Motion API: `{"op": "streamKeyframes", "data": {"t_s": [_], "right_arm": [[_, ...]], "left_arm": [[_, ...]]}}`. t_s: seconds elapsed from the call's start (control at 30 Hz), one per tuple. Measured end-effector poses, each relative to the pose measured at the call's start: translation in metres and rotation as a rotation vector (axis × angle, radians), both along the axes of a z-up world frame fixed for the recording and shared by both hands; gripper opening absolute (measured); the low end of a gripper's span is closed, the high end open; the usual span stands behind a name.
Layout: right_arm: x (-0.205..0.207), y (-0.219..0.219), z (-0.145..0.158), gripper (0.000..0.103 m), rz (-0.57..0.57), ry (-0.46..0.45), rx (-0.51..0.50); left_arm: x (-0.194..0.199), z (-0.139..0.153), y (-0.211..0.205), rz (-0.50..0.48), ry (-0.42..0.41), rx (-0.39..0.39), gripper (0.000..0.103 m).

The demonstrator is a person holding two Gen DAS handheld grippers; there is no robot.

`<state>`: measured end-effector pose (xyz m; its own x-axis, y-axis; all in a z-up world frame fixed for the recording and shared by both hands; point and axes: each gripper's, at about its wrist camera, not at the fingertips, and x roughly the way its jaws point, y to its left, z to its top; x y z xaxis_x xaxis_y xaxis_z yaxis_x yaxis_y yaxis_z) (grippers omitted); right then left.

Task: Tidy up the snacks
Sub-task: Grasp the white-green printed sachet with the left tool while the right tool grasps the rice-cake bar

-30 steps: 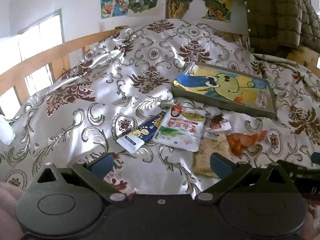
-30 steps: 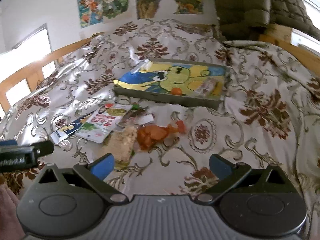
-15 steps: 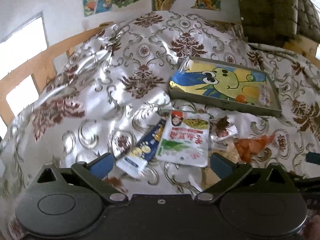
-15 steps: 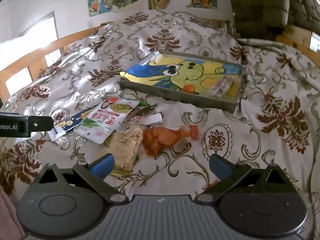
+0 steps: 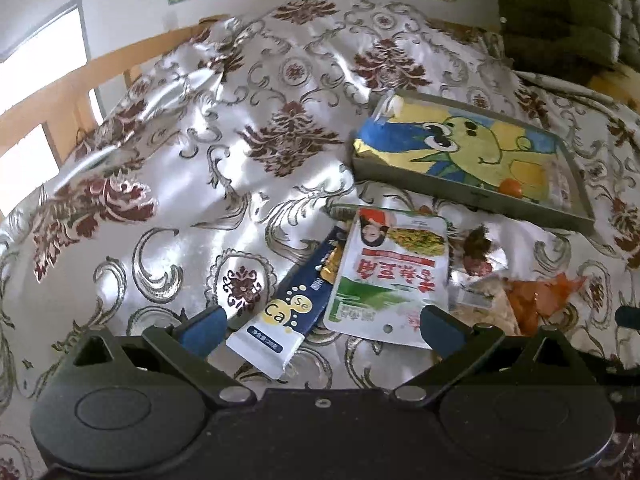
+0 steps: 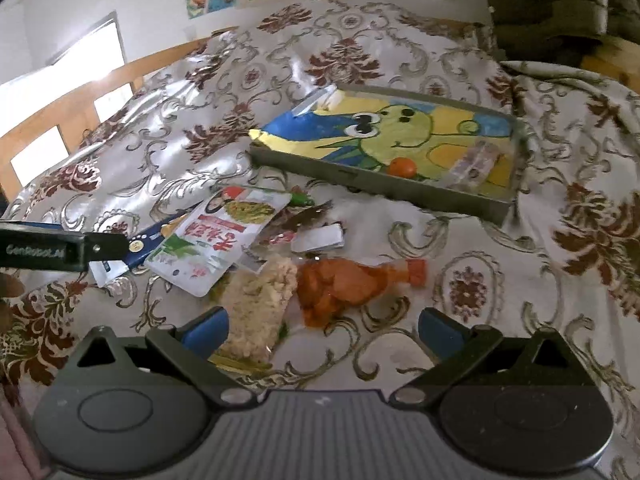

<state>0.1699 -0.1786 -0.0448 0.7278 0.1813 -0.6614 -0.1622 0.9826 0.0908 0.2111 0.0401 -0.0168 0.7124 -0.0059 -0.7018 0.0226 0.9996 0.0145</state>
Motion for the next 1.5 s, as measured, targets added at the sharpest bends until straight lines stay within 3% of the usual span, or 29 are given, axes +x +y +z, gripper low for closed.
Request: {"op": "streamKeyframes", "data": {"t_s": [0.33, 0.77, 1.0, 1.23, 1.5], "right_arm": [[0.023, 0.01, -0.015, 0.103, 0.018, 0.024, 0.006], [0.035, 0.008, -0.029, 0.103, 0.083, 0.096, 0.074], [0.043, 0.008, -0.035, 0.103, 0.122, 0.136, 0.167], [0.054, 0.02, -0.046, 0.103, 0.136, 0.185, 0.175], [0.061, 0.029, -0.052, 0.095, 0.095, 0.165, 0.149]], "left_arm": [[0.033, -0.012, 0.008, -0.006, 0.03, -0.007, 0.102], [0.074, -0.032, 0.018, -0.008, 0.097, -0.087, 0.102], [0.077, -0.031, 0.004, -0.085, 0.056, -0.105, 0.102], [0.07, -0.032, -0.007, -0.196, 0.038, -0.152, 0.102], [0.081, -0.045, -0.006, -0.189, 0.1, -0.211, 0.102]]}}
